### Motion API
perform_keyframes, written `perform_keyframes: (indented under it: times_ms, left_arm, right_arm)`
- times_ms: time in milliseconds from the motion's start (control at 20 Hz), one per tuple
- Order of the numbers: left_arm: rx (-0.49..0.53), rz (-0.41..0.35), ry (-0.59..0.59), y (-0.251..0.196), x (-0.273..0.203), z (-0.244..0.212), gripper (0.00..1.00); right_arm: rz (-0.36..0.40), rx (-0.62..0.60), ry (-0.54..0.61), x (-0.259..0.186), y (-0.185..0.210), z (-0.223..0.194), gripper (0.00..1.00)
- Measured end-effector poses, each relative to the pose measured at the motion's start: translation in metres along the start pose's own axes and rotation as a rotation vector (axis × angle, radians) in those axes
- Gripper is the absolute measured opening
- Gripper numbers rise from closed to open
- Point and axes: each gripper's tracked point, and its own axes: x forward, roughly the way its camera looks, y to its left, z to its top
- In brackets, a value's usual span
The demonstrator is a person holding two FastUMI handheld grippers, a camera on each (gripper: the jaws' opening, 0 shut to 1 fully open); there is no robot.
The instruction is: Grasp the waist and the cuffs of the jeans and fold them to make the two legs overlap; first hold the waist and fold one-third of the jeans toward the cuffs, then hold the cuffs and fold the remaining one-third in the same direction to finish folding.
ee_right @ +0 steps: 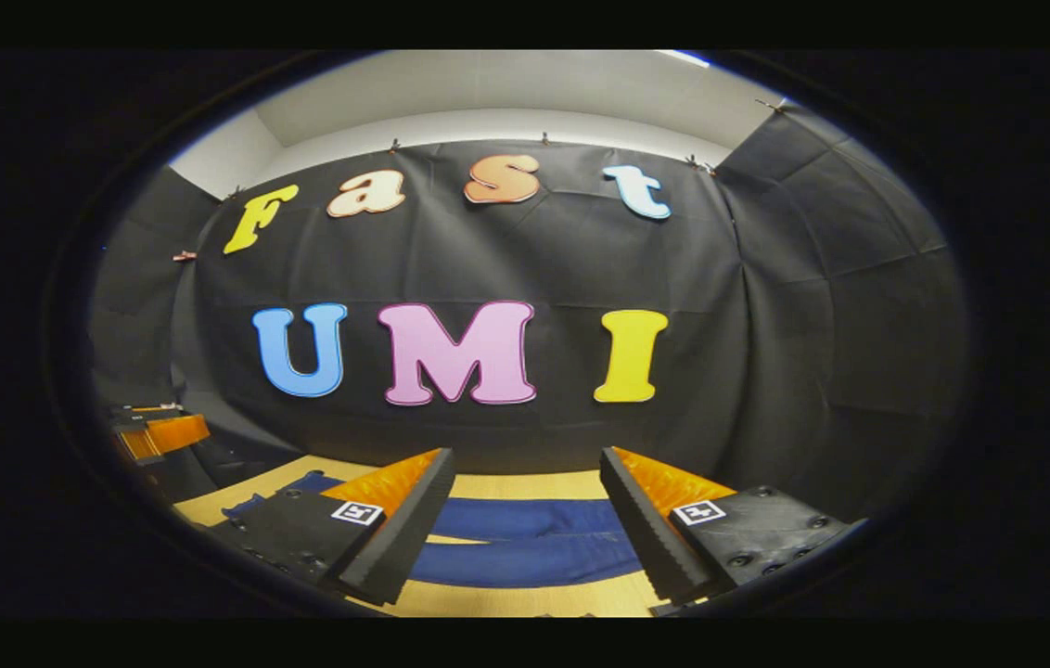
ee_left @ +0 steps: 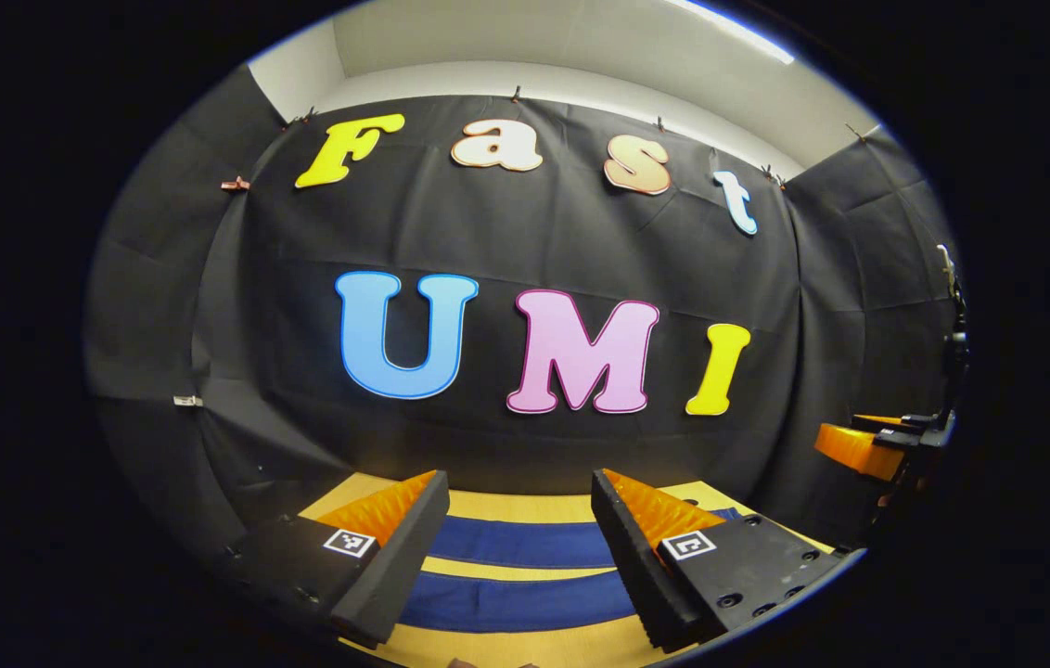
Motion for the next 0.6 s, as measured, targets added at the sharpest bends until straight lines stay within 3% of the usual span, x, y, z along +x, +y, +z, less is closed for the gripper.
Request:
perform_keyframes:
  times_ms: [600]
  left_arm:
    - [0.023, 0.030, 0.112, 0.015, -0.002, -0.045, 0.96]
  right_arm:
    - [-0.004, 0.020, 0.072, 0.011, -0.027, -0.032, 0.97]
